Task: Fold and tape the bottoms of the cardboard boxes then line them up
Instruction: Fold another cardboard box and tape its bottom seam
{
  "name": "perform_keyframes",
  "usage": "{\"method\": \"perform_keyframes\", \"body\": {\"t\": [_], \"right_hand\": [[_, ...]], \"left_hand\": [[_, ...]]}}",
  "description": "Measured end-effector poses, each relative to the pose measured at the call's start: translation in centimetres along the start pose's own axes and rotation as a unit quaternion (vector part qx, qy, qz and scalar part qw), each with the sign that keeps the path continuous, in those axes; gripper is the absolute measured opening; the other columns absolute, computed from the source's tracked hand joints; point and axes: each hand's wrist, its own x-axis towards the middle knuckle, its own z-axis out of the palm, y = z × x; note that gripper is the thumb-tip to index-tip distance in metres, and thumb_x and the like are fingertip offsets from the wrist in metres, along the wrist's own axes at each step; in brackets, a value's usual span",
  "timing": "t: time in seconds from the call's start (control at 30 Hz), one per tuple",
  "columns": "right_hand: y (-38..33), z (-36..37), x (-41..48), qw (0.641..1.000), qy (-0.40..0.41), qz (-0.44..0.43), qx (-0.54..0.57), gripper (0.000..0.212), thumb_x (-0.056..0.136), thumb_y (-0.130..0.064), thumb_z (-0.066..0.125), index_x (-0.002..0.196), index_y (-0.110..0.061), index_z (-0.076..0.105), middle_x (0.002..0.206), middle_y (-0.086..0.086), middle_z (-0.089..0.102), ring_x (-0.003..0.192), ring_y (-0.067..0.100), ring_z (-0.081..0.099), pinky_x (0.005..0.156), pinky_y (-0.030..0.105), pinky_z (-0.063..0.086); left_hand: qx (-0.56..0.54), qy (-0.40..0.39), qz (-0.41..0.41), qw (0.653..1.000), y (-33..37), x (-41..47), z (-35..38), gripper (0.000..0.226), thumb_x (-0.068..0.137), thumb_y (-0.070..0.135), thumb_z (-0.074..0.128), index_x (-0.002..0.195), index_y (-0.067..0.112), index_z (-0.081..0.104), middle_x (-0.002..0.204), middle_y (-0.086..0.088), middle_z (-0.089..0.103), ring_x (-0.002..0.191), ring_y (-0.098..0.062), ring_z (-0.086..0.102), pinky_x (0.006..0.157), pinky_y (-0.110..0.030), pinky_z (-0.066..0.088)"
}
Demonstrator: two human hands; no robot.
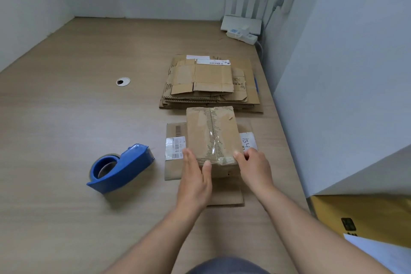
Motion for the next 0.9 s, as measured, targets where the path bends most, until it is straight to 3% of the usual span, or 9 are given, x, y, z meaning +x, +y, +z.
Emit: {"method": "perform_keyframes", "body": {"t": [0.1, 0.17, 0.23, 0.33, 0.5, 0.57, 0.67, 0.8, 0.9], "right_hand": [[-0.3, -0.2, -0.5, 0.998, -0.018, -0.012, -0.060, 0.039, 0.094, -0.046, 0.043, 0.082, -0.011, 0.055, 0.099, 0.012, 0.059, 0.093, 0.028, 0.055, 0.070, 0.033, 0.040], [-1.1, -0.1, -1.0, 0.991, -0.023, -0.005, -0.134, 0.067, 0.087, -0.068, 0.040, 0.111, -0.008, 0.056, 0.116, 0.010, 0.056, 0.111, 0.029, 0.051, 0.084, 0.036, 0.043], [-2.1, 0.1, -1.3, 0.984, -0.019, 0.016, -0.177, 0.093, 0.074, -0.082, 0.042, 0.126, -0.005, 0.048, 0.128, 0.010, 0.052, 0.122, 0.029, 0.045, 0.093, 0.038, 0.041], [-2.2, 0.3, -0.6, 0.988, -0.020, 0.010, -0.156, 0.083, 0.081, -0.071, 0.047, 0.128, -0.003, 0.045, 0.132, 0.013, 0.049, 0.125, 0.029, 0.042, 0.097, 0.038, 0.039], [-0.2, -1.1, 0.8, 0.983, -0.070, -0.077, -0.151, 0.046, 0.100, -0.043, 0.033, 0.105, -0.004, 0.055, 0.112, 0.016, 0.059, 0.104, 0.033, 0.053, 0.077, 0.034, 0.038], [0.3, -1.9, 1.2, 0.975, -0.108, -0.102, -0.165, 0.048, 0.095, -0.055, 0.038, 0.098, -0.010, 0.054, 0.106, 0.011, 0.061, 0.100, 0.031, 0.056, 0.071, 0.034, 0.037], [-0.5, -2.6, 1.1, 0.941, -0.123, -0.140, -0.283, 0.075, 0.071, -0.081, 0.048, 0.109, -0.017, 0.055, 0.107, 0.002, 0.062, 0.101, 0.023, 0.059, 0.071, 0.032, 0.040], [-0.8, -2.7, 0.9, 0.912, -0.101, -0.196, -0.346, 0.072, 0.080, -0.073, 0.045, 0.116, -0.010, 0.051, 0.120, 0.007, 0.059, 0.110, 0.024, 0.055, 0.080, 0.034, 0.043], [0.3, -3.4, 1.3, 0.897, -0.142, -0.246, -0.340, 0.057, 0.092, -0.059, 0.040, 0.113, -0.008, 0.051, 0.120, 0.008, 0.056, 0.112, 0.023, 0.050, 0.084, 0.032, 0.039]], "left_hand": [[-0.045, 0.002, -0.115, 0.992, -0.3, 1.2, 0.1, 0.068, 0.100, 0.045, 0.030, 0.150, 0.003, 0.010, 0.157, -0.010, 0.020, 0.144, -0.022, 0.021, 0.112, -0.028, 0.021], [0.006, 0.016, -0.162, 0.987, 0.0, 1.7, 0.1, 0.069, 0.093, 0.059, 0.037, 0.135, 0.003, 0.036, 0.136, -0.013, 0.051, 0.125, -0.030, 0.048, 0.097, -0.035, 0.040], [0.083, 0.029, -0.179, 0.980, 0.2, 2.3, 0.4, 0.077, 0.085, 0.070, 0.042, 0.124, 0.004, 0.044, 0.119, -0.013, 0.061, 0.110, -0.033, 0.057, 0.088, -0.038, 0.048], [0.125, 0.041, -0.171, 0.977, 0.2, 2.7, 0.5, 0.072, 0.088, 0.067, 0.039, 0.122, 0.004, 0.045, 0.117, -0.014, 0.062, 0.109, -0.034, 0.057, 0.086, -0.039, 0.048], [0.135, 0.035, -0.093, 0.986, -0.9, 2.5, -0.9, 0.052, 0.097, 0.055, 0.025, 0.105, 0.010, 0.052, 0.105, -0.009, 0.061, 0.105, -0.033, 0.056, 0.080, -0.035, 0.044], [0.156, 0.001, -0.069, 0.985, -1.2, 2.7, -1.6, 0.052, 0.096, 0.057, 0.028, 0.103, 0.011, 0.051, 0.100, -0.005, 0.059, 0.104, -0.031, 0.057, 0.080, -0.034, 0.045], [0.245, -0.032, -0.038, 0.968, -1.1, 3.0, -2.3, 0.058, 0.082, 0.069, 0.047, 0.103, 0.015, 0.047, 0.094, 0.002, 0.055, 0.098, -0.024, 0.058, 0.069, -0.030, 0.044], [0.282, -0.020, -0.025, 0.959, -1.5, 3.3, -2.6, 0.060, 0.081, 0.068, 0.050, 0.105, 0.013, 0.048, 0.102, -0.006, 0.065, 0.094, -0.026, 0.060, 0.070, -0.033, 0.048], [0.279, -0.053, 0.001, 0.959, -2.1, 3.5, -3.6, 0.046, 0.088, 0.060, 0.047, 0.097, 0.015, 0.046, 0.097, -0.005, 0.063, 0.085, -0.023, 0.055, 0.067, -0.032, 0.042]]}}
